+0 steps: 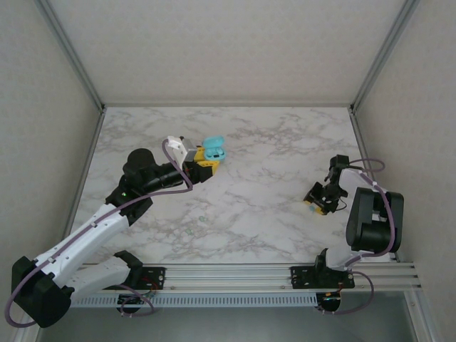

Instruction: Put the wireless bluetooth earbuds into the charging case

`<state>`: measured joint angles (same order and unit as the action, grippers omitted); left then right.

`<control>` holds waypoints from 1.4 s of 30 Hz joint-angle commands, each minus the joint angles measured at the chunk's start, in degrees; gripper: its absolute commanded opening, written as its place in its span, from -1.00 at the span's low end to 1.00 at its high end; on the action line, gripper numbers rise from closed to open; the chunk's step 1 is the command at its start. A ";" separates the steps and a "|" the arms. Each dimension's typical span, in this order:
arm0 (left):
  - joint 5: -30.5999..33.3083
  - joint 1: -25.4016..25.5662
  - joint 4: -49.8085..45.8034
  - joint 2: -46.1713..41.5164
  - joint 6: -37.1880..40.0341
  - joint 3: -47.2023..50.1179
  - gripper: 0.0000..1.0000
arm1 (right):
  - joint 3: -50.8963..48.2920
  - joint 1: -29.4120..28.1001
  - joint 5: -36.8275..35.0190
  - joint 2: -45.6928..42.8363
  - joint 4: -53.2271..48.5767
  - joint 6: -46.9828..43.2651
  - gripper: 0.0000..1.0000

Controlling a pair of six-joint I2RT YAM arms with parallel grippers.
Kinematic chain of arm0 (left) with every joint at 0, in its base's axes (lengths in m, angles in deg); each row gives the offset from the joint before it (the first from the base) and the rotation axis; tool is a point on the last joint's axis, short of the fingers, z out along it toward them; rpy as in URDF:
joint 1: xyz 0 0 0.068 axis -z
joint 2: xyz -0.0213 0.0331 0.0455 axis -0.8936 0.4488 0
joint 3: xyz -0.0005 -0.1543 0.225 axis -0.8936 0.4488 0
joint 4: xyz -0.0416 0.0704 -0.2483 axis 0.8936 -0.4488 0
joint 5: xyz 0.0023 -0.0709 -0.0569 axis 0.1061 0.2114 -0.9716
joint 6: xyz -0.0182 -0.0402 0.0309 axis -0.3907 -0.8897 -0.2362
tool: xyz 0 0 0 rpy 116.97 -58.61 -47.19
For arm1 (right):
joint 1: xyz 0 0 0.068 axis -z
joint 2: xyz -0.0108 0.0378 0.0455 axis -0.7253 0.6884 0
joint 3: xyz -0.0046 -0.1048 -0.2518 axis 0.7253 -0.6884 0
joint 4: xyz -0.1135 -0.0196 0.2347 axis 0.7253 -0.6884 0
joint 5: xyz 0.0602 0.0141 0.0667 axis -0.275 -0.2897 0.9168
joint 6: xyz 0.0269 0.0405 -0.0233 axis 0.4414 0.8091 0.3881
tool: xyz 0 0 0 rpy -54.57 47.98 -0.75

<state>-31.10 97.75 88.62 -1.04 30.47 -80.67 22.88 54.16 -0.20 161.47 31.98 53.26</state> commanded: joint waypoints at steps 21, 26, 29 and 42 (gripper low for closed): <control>0.10 0.74 1.46 0.86 -0.97 -2.27 -0.49 | 4.25 -6.59 -5.57 0.15 -7.11 0.32 -0.18; 0.45 0.78 1.17 0.53 -0.84 -2.02 -0.49 | 3.33 -7.05 -8.23 -1.21 -6.87 4.07 -0.10; 0.47 0.82 1.18 0.64 -0.77 -1.92 -0.49 | 2.35 -7.20 -5.15 -1.30 -5.56 5.19 -0.08; 0.49 0.83 0.73 0.53 -0.55 -2.19 -0.49 | 1.02 -7.90 -2.94 0.45 -2.68 6.90 -0.10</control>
<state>-31.06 98.12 88.60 -0.16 30.45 -80.67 24.45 46.75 -4.18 161.03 29.07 59.17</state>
